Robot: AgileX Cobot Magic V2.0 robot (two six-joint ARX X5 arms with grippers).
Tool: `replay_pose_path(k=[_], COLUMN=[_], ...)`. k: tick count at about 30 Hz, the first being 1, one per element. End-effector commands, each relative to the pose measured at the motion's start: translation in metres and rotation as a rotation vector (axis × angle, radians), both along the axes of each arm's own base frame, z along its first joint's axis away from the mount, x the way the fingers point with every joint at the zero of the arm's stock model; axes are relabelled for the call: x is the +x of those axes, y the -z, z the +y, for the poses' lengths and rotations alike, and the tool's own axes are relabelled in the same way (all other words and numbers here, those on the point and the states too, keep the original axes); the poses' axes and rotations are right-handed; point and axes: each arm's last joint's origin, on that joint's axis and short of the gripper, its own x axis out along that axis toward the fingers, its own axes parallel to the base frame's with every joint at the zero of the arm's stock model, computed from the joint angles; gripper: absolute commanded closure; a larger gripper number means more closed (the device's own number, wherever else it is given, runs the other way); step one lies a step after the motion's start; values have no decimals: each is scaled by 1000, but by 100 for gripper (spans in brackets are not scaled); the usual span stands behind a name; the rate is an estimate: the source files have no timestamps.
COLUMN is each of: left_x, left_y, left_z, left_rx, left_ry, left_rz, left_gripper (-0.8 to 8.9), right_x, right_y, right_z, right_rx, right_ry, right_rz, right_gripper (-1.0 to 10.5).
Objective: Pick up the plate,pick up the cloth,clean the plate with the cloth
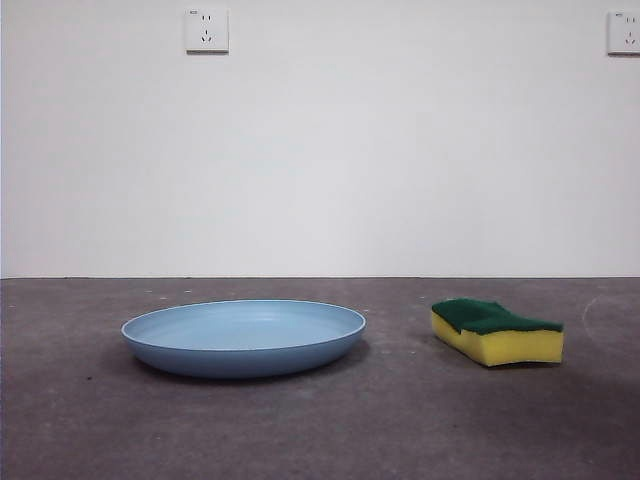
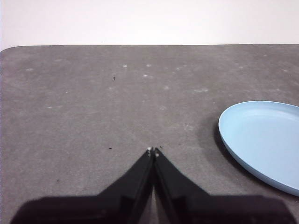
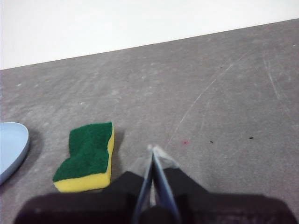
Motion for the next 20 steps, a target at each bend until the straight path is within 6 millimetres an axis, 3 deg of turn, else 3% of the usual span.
replay_pose_path(k=[1,10,20], left_x=[1,0,-7], left_y=[4,-4,-56], left_z=[0,-1,-1], left_rx=[-6,-137,-179], left_ry=[-3,5,22], left_rz=[6,-15,11], left_gripper=[814,819,819], right_x=[0,-1,-1], right_y=[4,-4,-68], right_z=[0,0,0], right_rx=[29,223,238], right_ry=[5,34,52], right_rz=[17,24,139], right_gripper=[946,958,958])
